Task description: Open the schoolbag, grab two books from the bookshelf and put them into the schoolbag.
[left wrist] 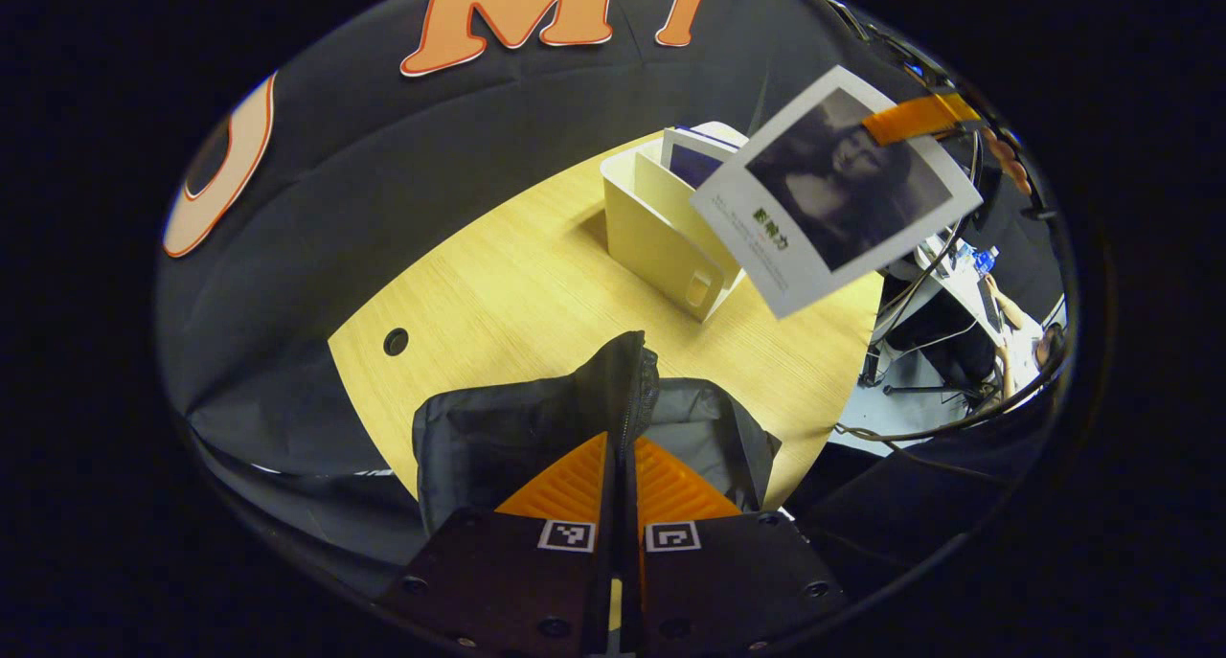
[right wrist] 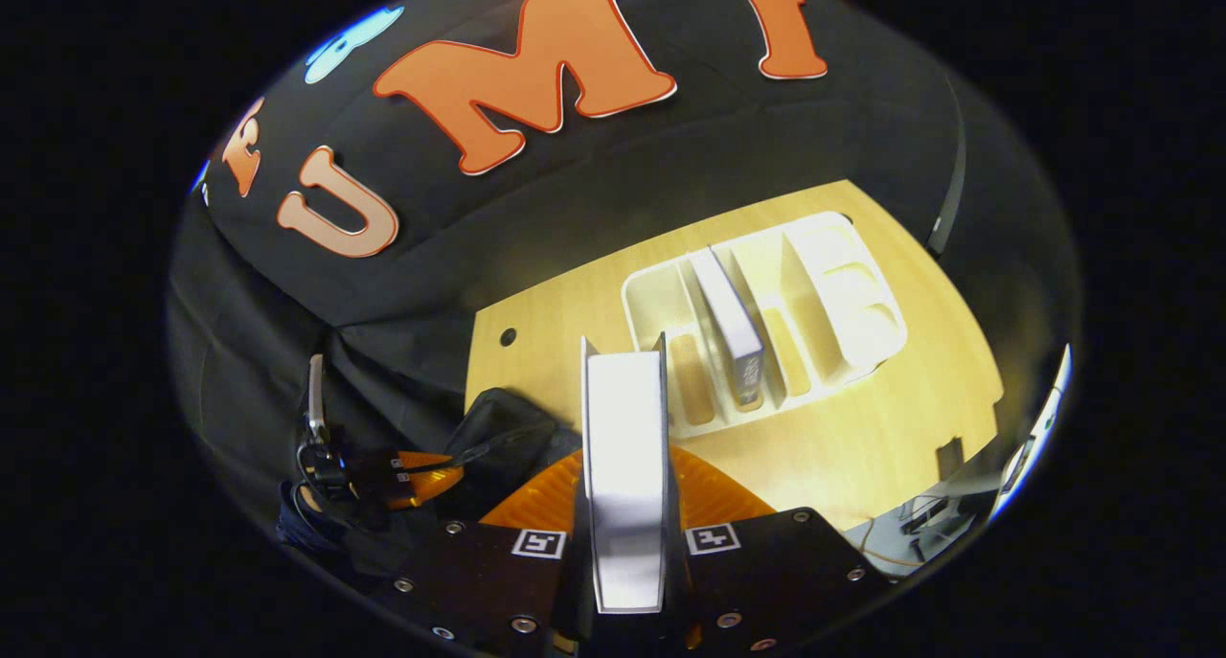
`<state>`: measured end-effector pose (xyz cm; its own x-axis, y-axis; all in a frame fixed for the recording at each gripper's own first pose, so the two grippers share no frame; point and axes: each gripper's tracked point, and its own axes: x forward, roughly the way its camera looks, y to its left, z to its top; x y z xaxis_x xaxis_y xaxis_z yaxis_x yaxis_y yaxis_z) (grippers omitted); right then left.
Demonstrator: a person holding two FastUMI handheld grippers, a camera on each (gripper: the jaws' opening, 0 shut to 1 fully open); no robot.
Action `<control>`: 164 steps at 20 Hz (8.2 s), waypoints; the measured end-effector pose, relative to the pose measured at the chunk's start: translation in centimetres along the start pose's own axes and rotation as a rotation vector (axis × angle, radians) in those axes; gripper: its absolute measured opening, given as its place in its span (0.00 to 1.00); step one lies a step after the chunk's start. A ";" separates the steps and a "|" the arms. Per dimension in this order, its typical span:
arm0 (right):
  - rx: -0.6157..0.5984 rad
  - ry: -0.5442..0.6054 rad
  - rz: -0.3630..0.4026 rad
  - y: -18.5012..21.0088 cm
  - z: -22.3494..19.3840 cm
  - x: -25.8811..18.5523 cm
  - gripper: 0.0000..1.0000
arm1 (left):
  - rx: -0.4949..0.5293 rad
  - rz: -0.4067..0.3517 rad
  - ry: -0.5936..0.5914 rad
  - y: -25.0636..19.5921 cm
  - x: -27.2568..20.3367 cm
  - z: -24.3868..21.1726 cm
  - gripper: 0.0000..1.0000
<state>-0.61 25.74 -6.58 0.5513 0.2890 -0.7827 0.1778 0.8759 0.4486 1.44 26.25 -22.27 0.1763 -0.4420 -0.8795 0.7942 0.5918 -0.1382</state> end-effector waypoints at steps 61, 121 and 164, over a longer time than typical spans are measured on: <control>-0.111 0.189 0.113 -4.2 -8.3 13.8 0.97 | -0.314 0.040 -0.071 -4.7 4.1 1.0 0.04; 0.034 0.027 -0.135 -7.5 -1.8 2.0 0.31 | -0.344 -0.013 -0.117 -3.7 2.5 -0.9 0.04; 0.197 0.088 0.301 7.1 -15.6 20.2 0.93 | -0.317 -0.101 -0.187 -5.4 1.7 1.2 0.04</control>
<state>-0.93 43.87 -25.97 0.5318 0.5624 -0.6331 0.1763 0.6577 0.7324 -1.78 21.48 -22.49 0.2322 -0.6068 -0.7602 0.5990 0.7050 -0.3798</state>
